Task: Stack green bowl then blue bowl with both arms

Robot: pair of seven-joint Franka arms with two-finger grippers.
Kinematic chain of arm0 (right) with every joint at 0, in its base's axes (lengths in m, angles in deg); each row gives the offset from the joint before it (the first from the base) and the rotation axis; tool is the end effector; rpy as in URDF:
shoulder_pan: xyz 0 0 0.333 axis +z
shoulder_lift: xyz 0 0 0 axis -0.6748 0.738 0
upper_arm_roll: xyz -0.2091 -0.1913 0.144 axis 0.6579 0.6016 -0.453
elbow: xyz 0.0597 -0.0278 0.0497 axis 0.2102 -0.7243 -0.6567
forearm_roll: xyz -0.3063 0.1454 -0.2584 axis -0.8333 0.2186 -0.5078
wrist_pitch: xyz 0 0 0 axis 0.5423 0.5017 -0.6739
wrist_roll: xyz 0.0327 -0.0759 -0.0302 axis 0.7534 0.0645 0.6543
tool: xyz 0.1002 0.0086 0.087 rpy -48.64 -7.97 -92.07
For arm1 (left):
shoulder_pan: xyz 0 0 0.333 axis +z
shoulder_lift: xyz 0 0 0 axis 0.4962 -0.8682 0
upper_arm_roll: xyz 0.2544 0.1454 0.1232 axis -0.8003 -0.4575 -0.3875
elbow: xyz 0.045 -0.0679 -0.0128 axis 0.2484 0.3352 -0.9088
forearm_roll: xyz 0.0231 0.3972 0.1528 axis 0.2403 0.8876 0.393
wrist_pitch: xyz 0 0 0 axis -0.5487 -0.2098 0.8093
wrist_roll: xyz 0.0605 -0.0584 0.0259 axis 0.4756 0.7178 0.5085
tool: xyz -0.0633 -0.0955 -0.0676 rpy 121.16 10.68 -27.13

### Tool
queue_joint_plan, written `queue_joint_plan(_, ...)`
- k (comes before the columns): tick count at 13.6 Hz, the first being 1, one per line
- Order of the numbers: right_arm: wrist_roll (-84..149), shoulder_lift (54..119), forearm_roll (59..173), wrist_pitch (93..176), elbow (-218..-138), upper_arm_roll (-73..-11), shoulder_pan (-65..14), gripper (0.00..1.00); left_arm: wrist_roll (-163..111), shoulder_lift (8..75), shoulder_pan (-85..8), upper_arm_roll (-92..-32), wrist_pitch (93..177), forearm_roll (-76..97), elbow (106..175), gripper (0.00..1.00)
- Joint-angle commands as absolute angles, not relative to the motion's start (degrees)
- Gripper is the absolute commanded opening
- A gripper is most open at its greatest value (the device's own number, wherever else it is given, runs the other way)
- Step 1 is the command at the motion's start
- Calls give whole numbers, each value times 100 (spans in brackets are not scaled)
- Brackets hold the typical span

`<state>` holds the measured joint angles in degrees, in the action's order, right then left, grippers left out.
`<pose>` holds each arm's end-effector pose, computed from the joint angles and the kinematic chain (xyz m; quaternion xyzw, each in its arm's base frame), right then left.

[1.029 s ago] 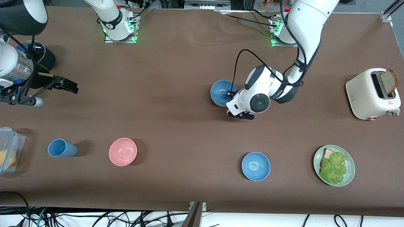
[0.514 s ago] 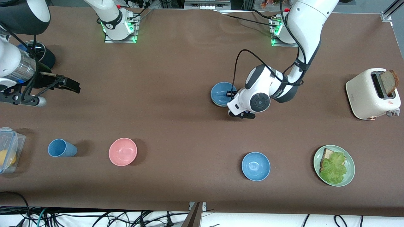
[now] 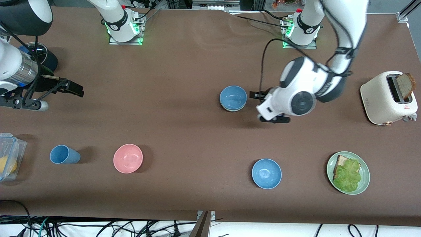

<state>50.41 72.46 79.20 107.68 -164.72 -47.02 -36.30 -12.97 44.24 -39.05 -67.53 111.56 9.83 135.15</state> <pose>0.6271 0.0638 0.5382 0.9966 -0.0623 -0.0530 0.0062 0.5890 -0.2510 0.3313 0.9726 -0.0010 -0.2274 0.0487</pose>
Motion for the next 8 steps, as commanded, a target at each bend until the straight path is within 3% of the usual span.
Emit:
queue_joint_plan(1, 5047, 7150, 8001, 10795, -16511, -4735, -3638, 100, -1332, 4698, -3671, -6725, 10666, 1457, 12962, 100)
queue_joint_plan(4, 5056, 7141, 8001, 10786, -16502, -4823, -3638, 100, -1350, 4839, -3424, -6725, 9893, 1590, 12232, 100)
queue_joint_plan(8, 5056, 7133, 8018, 10769, -16529, -4823, -3638, 100, -1973, 5066, -2932, -6768, 9505, 1731, 11501, 100)
